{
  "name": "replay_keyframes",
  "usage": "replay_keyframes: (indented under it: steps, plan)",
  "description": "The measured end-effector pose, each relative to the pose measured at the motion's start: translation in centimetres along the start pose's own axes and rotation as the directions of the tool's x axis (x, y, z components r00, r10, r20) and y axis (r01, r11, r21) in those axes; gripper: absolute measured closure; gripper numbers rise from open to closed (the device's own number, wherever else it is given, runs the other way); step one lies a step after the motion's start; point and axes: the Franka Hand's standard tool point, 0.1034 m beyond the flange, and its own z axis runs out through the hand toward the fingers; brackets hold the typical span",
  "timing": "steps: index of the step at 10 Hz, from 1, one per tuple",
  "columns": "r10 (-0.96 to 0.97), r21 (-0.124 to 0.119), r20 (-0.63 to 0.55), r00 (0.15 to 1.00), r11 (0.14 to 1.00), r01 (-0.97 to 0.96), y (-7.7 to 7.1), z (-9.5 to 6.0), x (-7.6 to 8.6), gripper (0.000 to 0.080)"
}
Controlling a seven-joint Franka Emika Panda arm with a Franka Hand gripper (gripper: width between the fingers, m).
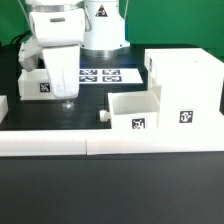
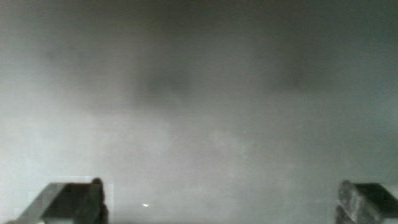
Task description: Assemble drawer
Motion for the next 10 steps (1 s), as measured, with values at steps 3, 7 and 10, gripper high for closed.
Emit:
replay_keyframes:
  steps: [3,7,10]
  plan:
    - [0.048,0.001,-0.018,0.999,0.999,-0.048,0.9,0.4,2.6,0.0150]
    - [0.096,0.012,-0.034,0.995,0.995,-0.096,1.1,1.1,5.2,0.0150]
    - [0.160,0.009,-0.033,0.987,0.987,-0.160,1.5,1.0,6.0,0.0150]
